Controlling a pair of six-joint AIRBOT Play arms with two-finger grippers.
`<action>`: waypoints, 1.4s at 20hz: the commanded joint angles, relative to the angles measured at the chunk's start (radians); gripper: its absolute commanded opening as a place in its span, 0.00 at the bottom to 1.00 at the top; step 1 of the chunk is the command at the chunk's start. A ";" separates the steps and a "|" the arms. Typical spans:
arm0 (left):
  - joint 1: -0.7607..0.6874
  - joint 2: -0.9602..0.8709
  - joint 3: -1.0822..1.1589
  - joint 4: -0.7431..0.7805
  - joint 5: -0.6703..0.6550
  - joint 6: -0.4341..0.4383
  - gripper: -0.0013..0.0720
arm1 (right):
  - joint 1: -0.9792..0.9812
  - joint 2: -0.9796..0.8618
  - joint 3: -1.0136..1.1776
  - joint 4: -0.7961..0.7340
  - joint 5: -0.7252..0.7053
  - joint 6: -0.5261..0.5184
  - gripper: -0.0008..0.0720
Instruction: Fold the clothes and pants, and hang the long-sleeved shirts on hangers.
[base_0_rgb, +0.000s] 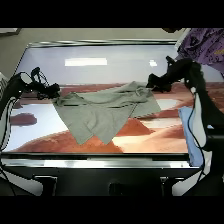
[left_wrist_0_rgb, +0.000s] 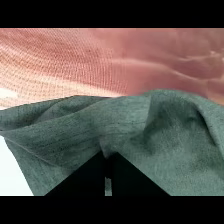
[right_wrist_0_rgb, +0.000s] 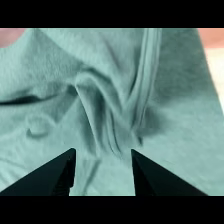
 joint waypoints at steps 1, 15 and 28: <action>0.021 0.031 -0.001 -0.008 -0.017 0.003 0.04 | -0.098 0.127 -0.078 0.029 -0.137 -0.126 0.58; 0.022 0.039 -0.002 -0.008 -0.071 0.002 0.04 | 0.290 0.292 -0.866 0.383 0.502 -0.069 0.66; 0.022 0.037 -0.001 -0.008 -0.071 0.002 0.04 | 0.339 0.258 -0.863 0.378 0.627 -0.031 0.06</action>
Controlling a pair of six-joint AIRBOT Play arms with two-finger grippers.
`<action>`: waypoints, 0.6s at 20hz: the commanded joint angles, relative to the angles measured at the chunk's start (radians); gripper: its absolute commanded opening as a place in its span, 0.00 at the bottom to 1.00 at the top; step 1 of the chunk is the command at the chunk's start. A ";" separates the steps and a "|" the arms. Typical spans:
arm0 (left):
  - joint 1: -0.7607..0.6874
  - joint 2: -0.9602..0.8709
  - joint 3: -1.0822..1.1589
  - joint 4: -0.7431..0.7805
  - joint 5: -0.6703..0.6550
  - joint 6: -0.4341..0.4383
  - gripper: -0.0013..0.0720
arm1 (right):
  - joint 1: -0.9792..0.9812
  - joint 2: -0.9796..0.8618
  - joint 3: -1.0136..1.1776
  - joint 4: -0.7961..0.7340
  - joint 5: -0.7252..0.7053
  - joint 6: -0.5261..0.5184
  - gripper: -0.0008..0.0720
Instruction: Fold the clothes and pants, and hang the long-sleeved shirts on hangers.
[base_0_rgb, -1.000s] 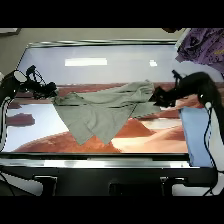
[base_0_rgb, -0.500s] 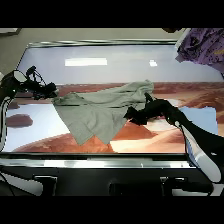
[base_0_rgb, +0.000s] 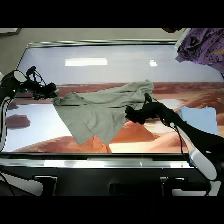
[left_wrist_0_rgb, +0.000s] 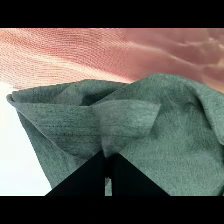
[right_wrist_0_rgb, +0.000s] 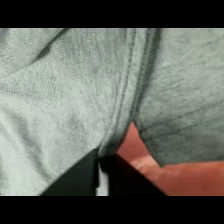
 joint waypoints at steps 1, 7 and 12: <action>0.001 0.001 0.001 0.000 -0.001 0.000 0.04 | 0.029 0.005 0.012 0.006 0.026 0.002 0.06; 0.001 0.051 0.254 0.014 -0.043 0.035 0.04 | -0.119 0.192 0.303 -0.110 -0.045 0.003 0.06; 0.001 0.245 0.504 0.124 -0.157 0.038 0.04 | -0.270 0.412 0.707 -0.282 -0.297 0.048 0.06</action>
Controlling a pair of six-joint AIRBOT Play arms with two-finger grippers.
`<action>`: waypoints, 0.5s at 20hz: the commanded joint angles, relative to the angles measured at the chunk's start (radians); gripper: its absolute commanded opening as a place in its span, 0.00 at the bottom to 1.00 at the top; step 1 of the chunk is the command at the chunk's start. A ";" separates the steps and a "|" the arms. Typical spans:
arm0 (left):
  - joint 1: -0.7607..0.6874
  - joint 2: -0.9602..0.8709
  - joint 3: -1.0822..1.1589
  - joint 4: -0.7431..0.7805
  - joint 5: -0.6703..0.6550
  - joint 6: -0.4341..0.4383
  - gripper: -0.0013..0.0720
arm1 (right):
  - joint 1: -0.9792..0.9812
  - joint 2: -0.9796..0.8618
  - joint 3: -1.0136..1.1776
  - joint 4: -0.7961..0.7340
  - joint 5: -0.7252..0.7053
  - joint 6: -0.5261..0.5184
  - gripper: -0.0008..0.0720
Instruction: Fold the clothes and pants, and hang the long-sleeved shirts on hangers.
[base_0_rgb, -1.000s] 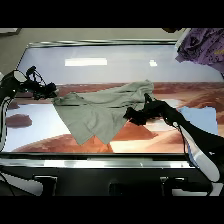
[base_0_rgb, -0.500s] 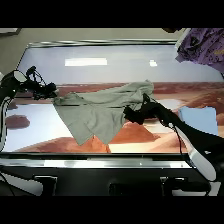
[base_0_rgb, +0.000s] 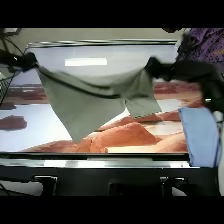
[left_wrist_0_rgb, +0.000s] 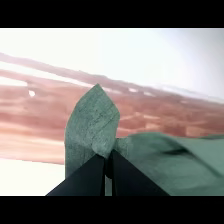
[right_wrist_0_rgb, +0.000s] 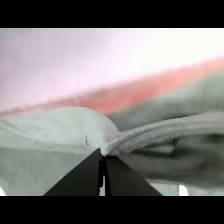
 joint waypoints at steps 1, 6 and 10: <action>0.001 0.180 0.080 0.089 -0.059 0.006 0.04 | -0.090 0.171 0.257 -0.147 -0.185 0.056 0.06; 0.001 0.517 -0.018 0.197 -0.109 -0.010 0.04 | -0.096 0.451 0.375 -0.283 -0.278 0.216 0.06; 0.001 0.661 -0.018 0.319 -0.115 -0.071 0.04 | -0.096 0.573 0.375 -0.344 -0.277 0.361 0.06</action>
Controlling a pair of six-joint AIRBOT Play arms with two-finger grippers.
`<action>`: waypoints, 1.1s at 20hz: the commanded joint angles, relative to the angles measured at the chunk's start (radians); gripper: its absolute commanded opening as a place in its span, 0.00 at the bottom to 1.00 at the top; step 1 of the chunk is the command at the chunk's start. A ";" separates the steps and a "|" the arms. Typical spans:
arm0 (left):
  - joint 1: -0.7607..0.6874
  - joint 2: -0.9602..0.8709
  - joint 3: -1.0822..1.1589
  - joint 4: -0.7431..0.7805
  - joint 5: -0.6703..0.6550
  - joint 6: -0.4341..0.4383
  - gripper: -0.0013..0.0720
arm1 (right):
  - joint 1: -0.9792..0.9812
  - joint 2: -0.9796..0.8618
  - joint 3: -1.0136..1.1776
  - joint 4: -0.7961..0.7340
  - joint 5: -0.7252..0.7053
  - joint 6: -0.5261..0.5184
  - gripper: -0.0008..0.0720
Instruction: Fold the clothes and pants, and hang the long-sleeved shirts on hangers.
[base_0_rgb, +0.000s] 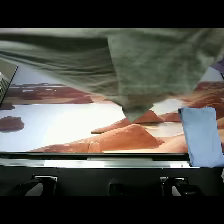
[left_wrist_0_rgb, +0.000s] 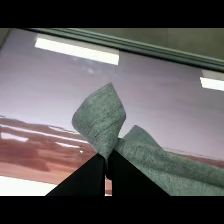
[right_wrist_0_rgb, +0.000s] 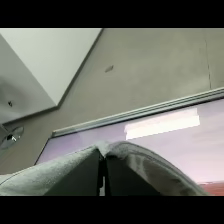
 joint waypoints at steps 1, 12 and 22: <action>0.001 0.126 -0.006 0.117 -0.018 -0.051 0.04 | -0.003 0.093 0.019 -0.074 -0.015 0.126 0.06; 0.000 -0.353 -0.109 0.122 0.162 -0.045 0.04 | -0.002 -0.528 0.018 -0.054 0.040 0.082 0.06; -0.044 -0.899 -0.108 0.110 0.340 -0.046 0.04 | 0.055 -1.114 0.018 -0.011 0.282 0.039 0.06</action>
